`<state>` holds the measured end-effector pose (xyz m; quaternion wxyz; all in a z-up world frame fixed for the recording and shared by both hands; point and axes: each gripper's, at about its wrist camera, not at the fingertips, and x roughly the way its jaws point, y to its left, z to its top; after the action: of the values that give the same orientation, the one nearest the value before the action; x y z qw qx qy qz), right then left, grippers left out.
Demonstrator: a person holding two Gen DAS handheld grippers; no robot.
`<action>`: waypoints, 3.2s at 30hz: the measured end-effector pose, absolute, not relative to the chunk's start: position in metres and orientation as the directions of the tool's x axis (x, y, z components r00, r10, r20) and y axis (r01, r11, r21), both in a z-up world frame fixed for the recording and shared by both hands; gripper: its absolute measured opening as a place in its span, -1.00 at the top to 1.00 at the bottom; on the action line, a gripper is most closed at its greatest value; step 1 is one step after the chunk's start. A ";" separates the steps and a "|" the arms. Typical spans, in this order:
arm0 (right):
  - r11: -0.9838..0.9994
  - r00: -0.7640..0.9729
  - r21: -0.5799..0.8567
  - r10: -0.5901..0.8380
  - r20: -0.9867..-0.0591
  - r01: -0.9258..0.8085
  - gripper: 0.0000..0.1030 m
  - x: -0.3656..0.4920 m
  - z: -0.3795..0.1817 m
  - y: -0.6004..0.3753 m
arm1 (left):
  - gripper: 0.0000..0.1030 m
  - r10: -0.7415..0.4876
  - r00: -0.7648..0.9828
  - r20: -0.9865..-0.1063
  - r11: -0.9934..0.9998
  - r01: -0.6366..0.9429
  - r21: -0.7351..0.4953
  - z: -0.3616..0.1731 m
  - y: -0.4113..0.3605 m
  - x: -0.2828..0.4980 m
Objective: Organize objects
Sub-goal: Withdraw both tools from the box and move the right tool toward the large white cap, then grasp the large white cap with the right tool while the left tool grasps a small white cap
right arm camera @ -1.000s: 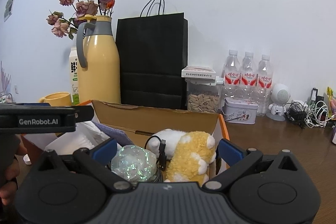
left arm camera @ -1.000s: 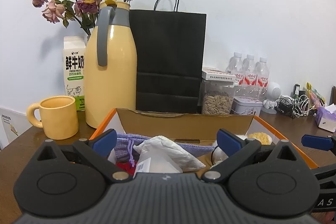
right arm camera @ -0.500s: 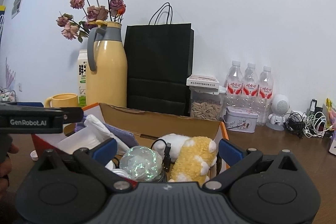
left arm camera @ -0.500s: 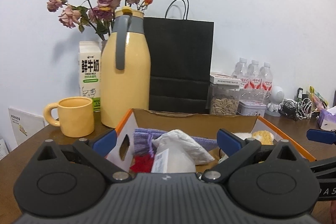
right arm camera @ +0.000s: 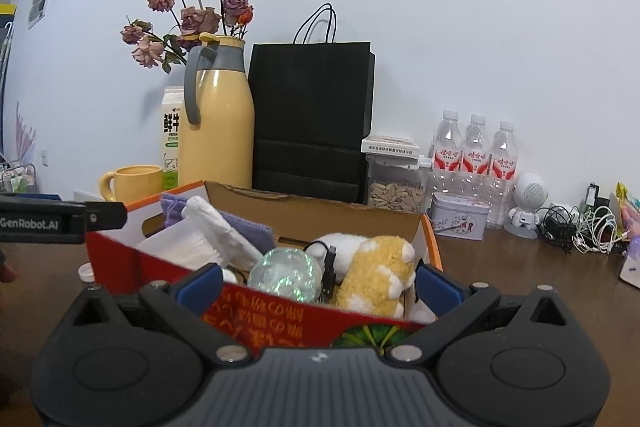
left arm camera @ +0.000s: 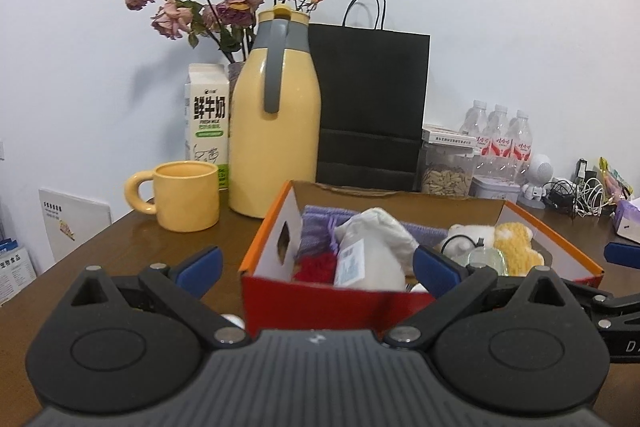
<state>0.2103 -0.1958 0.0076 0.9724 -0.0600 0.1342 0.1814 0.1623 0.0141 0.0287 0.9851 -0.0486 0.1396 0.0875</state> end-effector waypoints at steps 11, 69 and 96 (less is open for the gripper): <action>0.927 0.885 -0.041 0.342 -0.316 -0.372 -1.00 0.179 0.002 -0.205 | -1.00 0.177 0.929 -0.325 0.971 -0.220 -0.099 0.028 0.033 0.118; 0.921 0.864 0.002 0.366 -0.346 -0.389 0.24 0.189 -0.001 -0.206 | -1.00 0.245 0.846 -0.474 0.958 -0.285 -0.014 0.016 0.070 0.130; 0.926 0.865 -0.024 0.342 -0.369 -0.376 0.24 0.193 -0.010 -0.202 | -0.38 0.036 0.795 -0.606 0.999 -0.018 0.036 -0.016 0.097 0.209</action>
<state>0.1930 -0.2023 -0.0096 0.9644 -0.0476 0.1819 0.1861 0.2088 0.0974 -0.0165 0.9472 0.0141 0.3201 0.0144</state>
